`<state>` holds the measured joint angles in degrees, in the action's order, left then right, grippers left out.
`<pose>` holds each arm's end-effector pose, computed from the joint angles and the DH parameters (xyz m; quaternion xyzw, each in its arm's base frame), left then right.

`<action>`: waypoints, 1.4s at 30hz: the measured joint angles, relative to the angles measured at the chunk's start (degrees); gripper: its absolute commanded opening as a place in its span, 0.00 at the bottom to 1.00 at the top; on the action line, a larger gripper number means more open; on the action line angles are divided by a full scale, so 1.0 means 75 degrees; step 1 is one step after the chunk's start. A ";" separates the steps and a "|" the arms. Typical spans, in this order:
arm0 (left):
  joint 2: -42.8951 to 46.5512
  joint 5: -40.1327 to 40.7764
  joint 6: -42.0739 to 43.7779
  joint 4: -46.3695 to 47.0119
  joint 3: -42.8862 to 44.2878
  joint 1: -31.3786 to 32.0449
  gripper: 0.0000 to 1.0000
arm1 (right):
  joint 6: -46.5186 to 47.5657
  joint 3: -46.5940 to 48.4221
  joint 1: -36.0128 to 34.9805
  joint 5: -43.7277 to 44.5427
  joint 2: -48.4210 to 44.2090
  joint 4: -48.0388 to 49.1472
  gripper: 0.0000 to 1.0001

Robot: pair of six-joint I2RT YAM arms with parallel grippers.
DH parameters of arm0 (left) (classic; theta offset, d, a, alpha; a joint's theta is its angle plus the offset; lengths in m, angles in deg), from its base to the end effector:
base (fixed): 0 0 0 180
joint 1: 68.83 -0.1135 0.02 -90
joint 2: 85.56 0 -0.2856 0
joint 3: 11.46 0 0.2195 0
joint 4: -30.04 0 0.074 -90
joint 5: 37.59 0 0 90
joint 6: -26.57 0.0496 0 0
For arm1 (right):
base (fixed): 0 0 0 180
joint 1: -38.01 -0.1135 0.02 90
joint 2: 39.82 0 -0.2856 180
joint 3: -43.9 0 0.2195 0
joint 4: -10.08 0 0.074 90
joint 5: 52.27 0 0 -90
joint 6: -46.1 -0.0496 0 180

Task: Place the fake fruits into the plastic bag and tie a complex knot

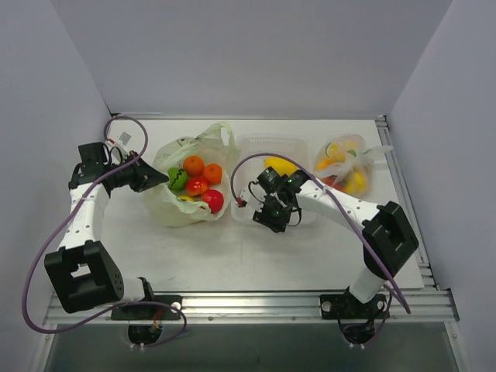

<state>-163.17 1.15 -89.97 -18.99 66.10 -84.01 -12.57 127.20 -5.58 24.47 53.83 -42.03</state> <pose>0.2485 0.0273 0.3129 -0.1595 0.8432 -0.4345 0.2735 0.2172 0.2224 0.2507 -0.6086 0.7491 0.1367 0.2231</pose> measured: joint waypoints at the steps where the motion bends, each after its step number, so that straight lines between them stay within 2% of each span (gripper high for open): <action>1: 0.0000 0.0000 0.0000 0.0000 0.0000 0.0000 0.06 | -0.0023 0.0175 0.0102 -0.0020 0.0140 0.0073 0.29; 7: -0.0003 -0.0012 0.0000 0.0000 0.0000 0.0000 0.06 | 0.0111 0.1023 0.0711 -0.0052 0.0679 0.0402 0.29; 13: 0.0000 -0.0029 0.0017 -0.0003 0.0000 0.0000 0.05 | 0.0927 0.1766 0.1513 -0.0356 0.1536 0.0647 0.32; 15: -0.0003 -0.0026 0.0035 -0.0003 0.0000 0.0000 0.06 | 0.1311 0.1920 0.1807 -0.0411 0.1813 0.0758 0.49; 17: -0.0003 -0.0035 0.0044 -0.0003 0.0000 0.0000 0.05 | 0.1632 0.2017 0.2008 -0.0437 0.1961 0.0810 0.72; 20: -0.0003 -0.0041 0.0067 -0.0006 0.0000 0.0000 0.05 | 0.1915 0.2212 0.2165 -0.0440 0.2020 0.0825 0.84; 21: -0.0003 -0.0041 0.0082 -0.0006 0.0000 0.0000 0.06 | 0.1932 0.2299 0.2159 -0.0481 0.1990 0.0825 0.86; 27: -0.0003 -0.0099 0.0184 -0.0006 -0.0012 0.0000 0.08 | 0.1262 0.2570 0.2049 -0.1434 0.1183 0.0807 0.88; 32: -0.0003 -0.0178 0.0251 -0.0006 -0.0020 0.0000 0.10 | -0.0154 0.3876 0.1999 -0.2119 0.0839 0.1110 0.87; 37: -0.0003 -0.0213 0.0271 -0.0009 -0.0020 0.0000 0.10 | -0.1597 0.4762 0.2002 -0.2477 0.1072 0.1868 0.85; 42: -0.0003 -0.0230 0.0303 -0.0009 -0.0023 0.0000 0.10 | -0.2713 0.5511 0.1976 -0.2672 0.1985 0.2247 0.83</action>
<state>-163.19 -0.58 -87.70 -19.05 65.92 -84.01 -32.91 168.54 9.23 4.43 68.72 -25.18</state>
